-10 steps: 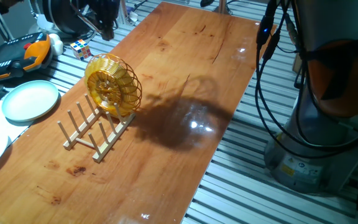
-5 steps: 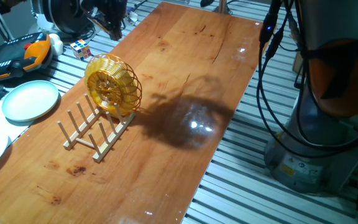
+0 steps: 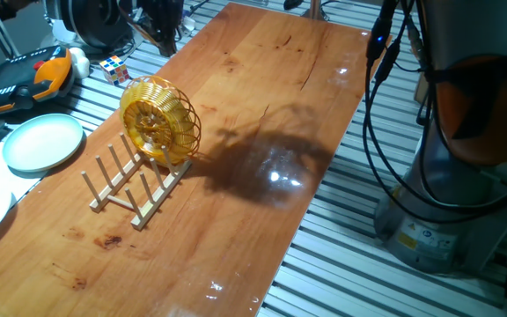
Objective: Put the dish on the dish rack
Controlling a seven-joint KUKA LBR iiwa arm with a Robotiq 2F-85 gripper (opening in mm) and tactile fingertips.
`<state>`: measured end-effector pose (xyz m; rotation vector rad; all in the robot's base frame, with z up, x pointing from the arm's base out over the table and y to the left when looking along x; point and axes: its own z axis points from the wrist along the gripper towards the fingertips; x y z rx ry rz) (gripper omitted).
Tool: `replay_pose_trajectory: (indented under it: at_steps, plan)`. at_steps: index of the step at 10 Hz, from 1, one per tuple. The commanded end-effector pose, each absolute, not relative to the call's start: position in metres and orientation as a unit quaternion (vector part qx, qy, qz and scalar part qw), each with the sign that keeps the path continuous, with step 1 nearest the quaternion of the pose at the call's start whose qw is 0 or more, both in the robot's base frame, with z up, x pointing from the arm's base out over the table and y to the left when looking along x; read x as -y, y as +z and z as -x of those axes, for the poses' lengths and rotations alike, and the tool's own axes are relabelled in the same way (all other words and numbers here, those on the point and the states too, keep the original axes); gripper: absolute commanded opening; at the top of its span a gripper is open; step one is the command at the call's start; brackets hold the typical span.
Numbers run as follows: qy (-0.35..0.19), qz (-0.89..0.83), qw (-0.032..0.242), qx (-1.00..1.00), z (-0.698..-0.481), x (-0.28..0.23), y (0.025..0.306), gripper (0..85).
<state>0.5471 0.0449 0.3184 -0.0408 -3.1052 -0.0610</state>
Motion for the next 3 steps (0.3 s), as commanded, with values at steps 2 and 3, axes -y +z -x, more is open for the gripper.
replay_pose_trajectory:
  at_steps: [2,3]
  plan:
    - [-0.017,0.014,0.018,1.0,-0.5461,-0.0439,0.3186,0.7]
    - [-0.017,0.014,0.019,1.0,-0.5458,-0.0436,0.3183,0.7]
